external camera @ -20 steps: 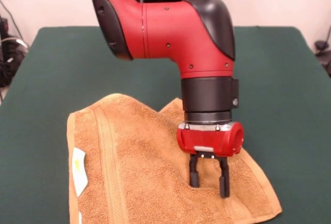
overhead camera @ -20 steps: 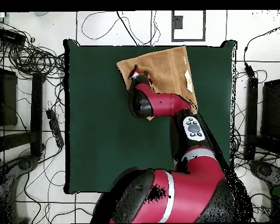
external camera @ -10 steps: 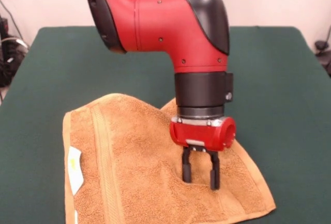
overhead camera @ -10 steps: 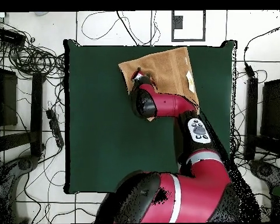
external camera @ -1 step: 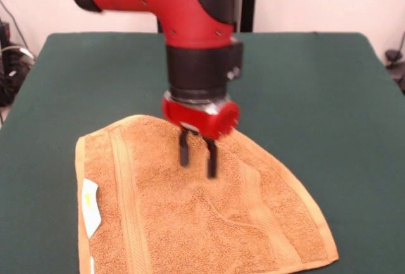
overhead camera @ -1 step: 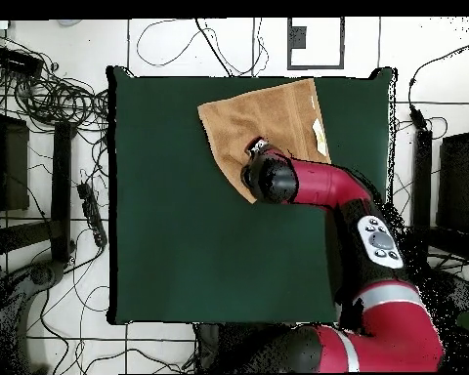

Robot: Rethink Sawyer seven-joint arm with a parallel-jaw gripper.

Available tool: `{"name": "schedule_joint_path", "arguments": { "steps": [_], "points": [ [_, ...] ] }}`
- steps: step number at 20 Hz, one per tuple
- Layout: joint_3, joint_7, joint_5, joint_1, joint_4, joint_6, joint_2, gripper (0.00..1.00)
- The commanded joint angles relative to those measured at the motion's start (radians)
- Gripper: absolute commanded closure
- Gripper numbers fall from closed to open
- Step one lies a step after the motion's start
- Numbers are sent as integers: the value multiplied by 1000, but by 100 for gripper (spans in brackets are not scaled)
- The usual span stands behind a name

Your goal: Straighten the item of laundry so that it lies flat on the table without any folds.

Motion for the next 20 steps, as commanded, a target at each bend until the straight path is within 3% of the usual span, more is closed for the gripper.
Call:
{"name": "schedule_joint_path", "arguments": {
  "steps": [1, 14, 20],
  "points": [
    [95, -46, 52, 6, 122, 220, -121, 0],
    [24, 135, 96, 98, 139, 182, -124, 0],
    [-3, 151, 123, 133, 131, 170, -111, 0]
  ]
}}
